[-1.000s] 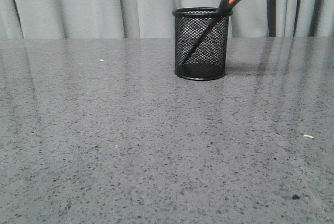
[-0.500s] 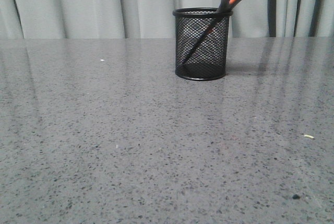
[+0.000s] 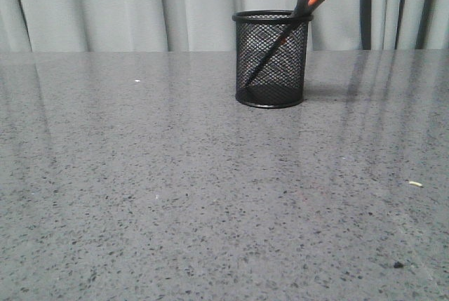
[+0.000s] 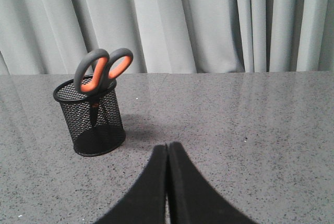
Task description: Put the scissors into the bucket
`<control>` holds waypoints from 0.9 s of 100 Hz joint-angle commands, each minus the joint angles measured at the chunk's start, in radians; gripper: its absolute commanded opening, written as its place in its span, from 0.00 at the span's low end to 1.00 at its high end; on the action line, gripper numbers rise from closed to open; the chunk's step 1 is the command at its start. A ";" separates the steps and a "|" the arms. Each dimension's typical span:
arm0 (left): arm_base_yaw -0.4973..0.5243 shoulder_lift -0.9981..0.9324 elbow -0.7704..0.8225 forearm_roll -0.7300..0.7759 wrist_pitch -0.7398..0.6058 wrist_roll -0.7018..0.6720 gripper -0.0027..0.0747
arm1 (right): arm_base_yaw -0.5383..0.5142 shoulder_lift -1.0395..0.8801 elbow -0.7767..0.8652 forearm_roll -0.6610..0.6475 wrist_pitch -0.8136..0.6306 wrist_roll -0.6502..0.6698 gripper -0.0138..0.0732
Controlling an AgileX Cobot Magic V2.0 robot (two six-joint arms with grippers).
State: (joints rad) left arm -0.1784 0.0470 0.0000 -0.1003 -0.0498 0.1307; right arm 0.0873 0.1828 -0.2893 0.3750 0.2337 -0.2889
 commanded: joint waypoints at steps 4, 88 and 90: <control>0.028 -0.052 0.041 0.004 -0.004 -0.016 0.01 | -0.006 0.009 -0.027 -0.005 -0.070 -0.009 0.07; 0.120 -0.078 0.040 -0.054 0.134 -0.016 0.01 | -0.006 0.012 -0.027 -0.005 -0.068 -0.009 0.07; 0.120 -0.078 0.040 -0.054 0.134 -0.016 0.01 | -0.006 0.012 -0.027 -0.005 -0.068 -0.009 0.07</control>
State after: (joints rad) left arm -0.0619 -0.0019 0.0000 -0.1431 0.1554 0.1239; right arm 0.0873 0.1828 -0.2893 0.3750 0.2341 -0.2889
